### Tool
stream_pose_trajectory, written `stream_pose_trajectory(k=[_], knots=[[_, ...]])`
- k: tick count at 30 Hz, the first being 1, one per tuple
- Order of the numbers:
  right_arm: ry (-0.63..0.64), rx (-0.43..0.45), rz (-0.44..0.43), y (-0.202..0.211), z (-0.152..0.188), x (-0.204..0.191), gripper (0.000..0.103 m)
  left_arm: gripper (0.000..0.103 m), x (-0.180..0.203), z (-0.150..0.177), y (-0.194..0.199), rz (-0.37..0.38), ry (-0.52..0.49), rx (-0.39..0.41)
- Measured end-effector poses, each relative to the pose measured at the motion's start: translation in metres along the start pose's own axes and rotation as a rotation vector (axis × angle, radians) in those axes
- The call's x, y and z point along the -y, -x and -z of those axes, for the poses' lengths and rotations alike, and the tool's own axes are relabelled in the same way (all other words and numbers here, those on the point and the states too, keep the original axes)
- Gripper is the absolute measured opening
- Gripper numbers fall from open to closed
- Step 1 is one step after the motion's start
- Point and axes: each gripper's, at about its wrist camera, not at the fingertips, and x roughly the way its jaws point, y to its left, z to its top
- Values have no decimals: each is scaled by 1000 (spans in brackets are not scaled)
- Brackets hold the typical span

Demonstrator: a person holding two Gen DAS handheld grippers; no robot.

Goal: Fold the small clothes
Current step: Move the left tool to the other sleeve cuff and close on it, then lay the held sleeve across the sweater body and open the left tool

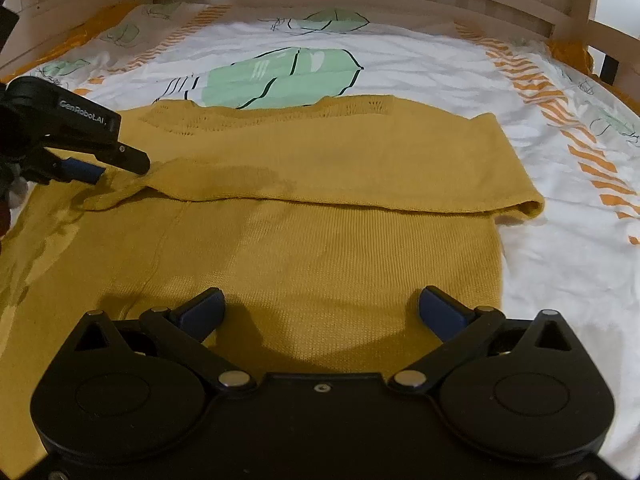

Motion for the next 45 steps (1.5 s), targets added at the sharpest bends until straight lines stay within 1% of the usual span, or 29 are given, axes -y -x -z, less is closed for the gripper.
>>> stream_pose_trajectory(k=[1,2,3,4,7,10,12,15,18,23,26,30,34,37,42,45], knots=[[0,1,1,1,0,0,103,26,1,-2,0,-3,-8,-1],[1,3,4,1,-1,-1,103,15,2,-3,1,4,-14,3],[3,7,9,2,-1,-1,103,6,2,-4,3,22,-16,14],[8,13,16,3,-1,-2,102,3,3,-5,6,39,-19,29],[15,47,16,11,-3,-7,102,4,11,-11,21,17,-63,85],[6,88,-10,21,-6,-11,102,4,17,-22,38,11,-115,140],[3,107,-37,27,-8,-13,102,4,18,-32,48,12,-129,164],[7,117,-71,32,-8,-16,102,4,16,-47,61,7,-138,199],[5,106,-94,31,-7,-16,102,4,13,-58,68,-22,-161,221],[-45,66,-123,25,-7,-10,102,4,0,-64,63,-76,-169,213],[-62,51,-124,24,-6,-8,102,4,-13,-63,56,-113,-154,199],[-78,32,-133,22,-4,-7,102,4,-27,-61,43,-144,-134,161],[-93,12,-142,19,-3,-7,102,6,-36,-57,27,-202,-130,120],[-98,11,-143,20,-3,-7,102,6,-46,-54,17,-247,-103,104],[-109,5,-151,19,-3,-6,102,7,-61,-50,7,-285,-78,75],[-109,4,-153,20,-3,-7,102,7,-70,-47,13,-305,-46,97]])
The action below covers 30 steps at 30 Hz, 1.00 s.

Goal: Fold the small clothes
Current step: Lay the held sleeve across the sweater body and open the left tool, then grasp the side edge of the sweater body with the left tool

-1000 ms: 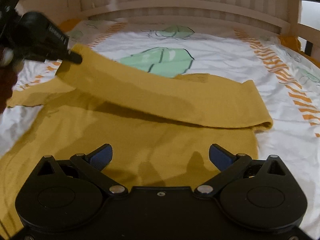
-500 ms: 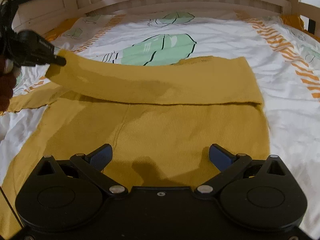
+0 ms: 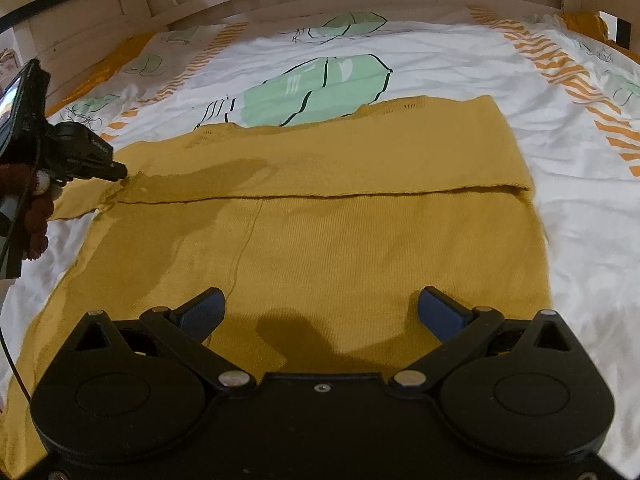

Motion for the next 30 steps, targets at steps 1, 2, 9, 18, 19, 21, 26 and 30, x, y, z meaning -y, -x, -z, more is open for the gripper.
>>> stream_pose_trajectory(k=[1,2,9,18,19,21,26,30], knots=[[2,1,0,0,0,0,102,8,-5,0,3,0,19,8],[4,3,-3,1,0,-1,102,9,-10,1,6,6,31,12],[2,63,-86,7,-4,-7,102,24,-52,1,25,-23,66,55],[18,185,-222,23,-8,-25,102,27,-137,17,50,-86,196,59],[25,197,-242,25,-8,-29,102,27,-149,20,54,-94,216,61],[48,225,-285,29,-8,-38,102,32,-168,25,60,-108,252,61],[100,267,-379,36,-5,-60,102,33,-214,35,72,-169,323,71],[125,273,-422,36,-1,-74,102,33,-245,43,82,-196,387,91]])
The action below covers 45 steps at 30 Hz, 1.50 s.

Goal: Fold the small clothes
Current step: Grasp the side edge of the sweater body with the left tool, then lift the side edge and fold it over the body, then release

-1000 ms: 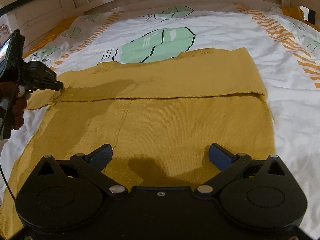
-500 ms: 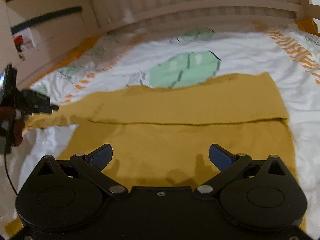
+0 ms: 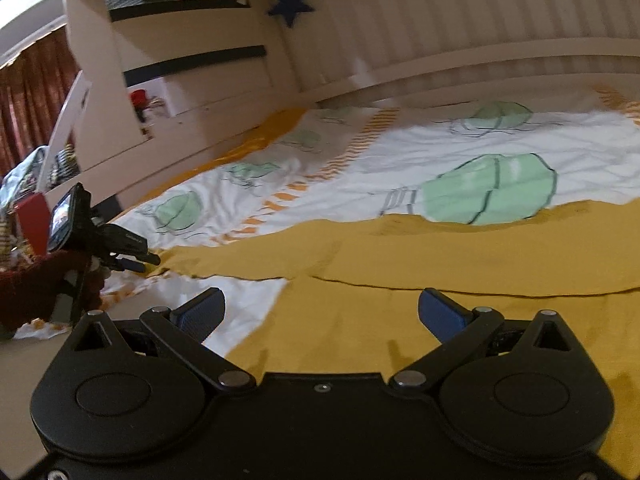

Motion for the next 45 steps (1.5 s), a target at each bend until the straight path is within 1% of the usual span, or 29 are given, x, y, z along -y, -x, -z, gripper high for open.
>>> stream_pose_trajectory(k=[3,9,12,15,23,24,26,27,28,32,34,38,40,45], knots=[[8,-10,-17,-4,5,-5,102,33,-18,-4,-4,-16,45,4],[-11,-46,-21,-15,12,-8,102,34,-47,-8,-20,-22,149,10],[-6,-53,-24,-16,15,-9,102,34,-58,-10,-32,-7,213,10],[-2,-65,-20,-19,17,-10,102,34,-65,-13,-40,10,261,32],[-30,-76,-2,-20,19,-4,102,33,-63,-26,-57,25,268,80],[-37,-75,2,-20,18,-3,102,28,-63,-26,-57,29,274,93],[-51,-77,15,-20,17,0,102,8,-59,-28,-56,14,264,110],[-56,-78,22,-20,16,2,102,8,-54,-31,-53,-3,244,111],[-60,-79,29,-19,14,4,102,8,-48,-32,-50,-3,220,120],[-64,-68,79,-15,6,13,102,8,-12,-41,-17,66,91,180],[-73,-65,105,-12,2,19,102,8,8,-46,1,109,46,200],[-97,-66,153,-6,-5,31,102,8,56,-57,44,239,-11,243],[-101,-66,174,-3,-8,35,102,8,86,-62,66,317,-38,255],[-125,-56,219,7,-17,45,102,7,161,-59,112,484,-126,272]])
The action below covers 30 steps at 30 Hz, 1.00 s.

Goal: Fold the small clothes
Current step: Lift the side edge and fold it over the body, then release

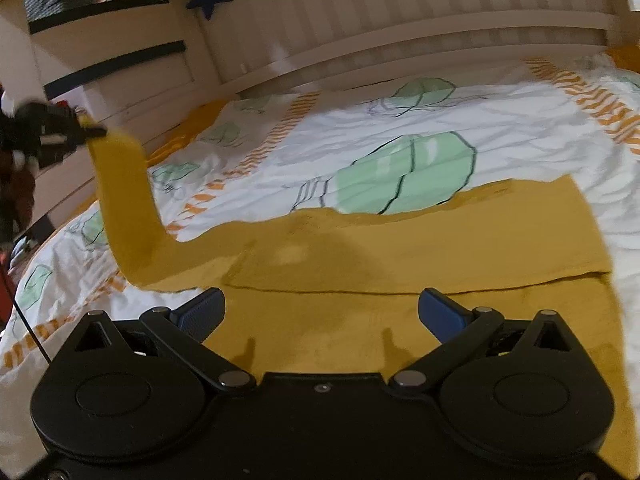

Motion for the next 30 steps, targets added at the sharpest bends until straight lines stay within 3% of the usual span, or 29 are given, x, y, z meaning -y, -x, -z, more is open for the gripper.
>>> stream_pose_trajectory(k=[6,12,19,20,22,27,30], knots=[[-19,12,58,11,-12,15,102,7,104,6,-14,205,-48,-40],[-75,-14,168,15,-21,40,102,7,184,53,-46,322,-73,-136],[-194,-37,243,19,-27,74,102,9,230,118,-97,352,-123,-300],[-207,-37,247,19,-28,77,102,11,231,123,-100,356,-123,-321],[-223,-39,248,19,-28,81,102,26,237,132,-101,368,-138,-359],[-221,-43,250,19,-25,81,102,40,248,135,-87,429,-195,-347],[-215,-49,251,17,-23,79,102,42,252,128,-75,462,-219,-322]])
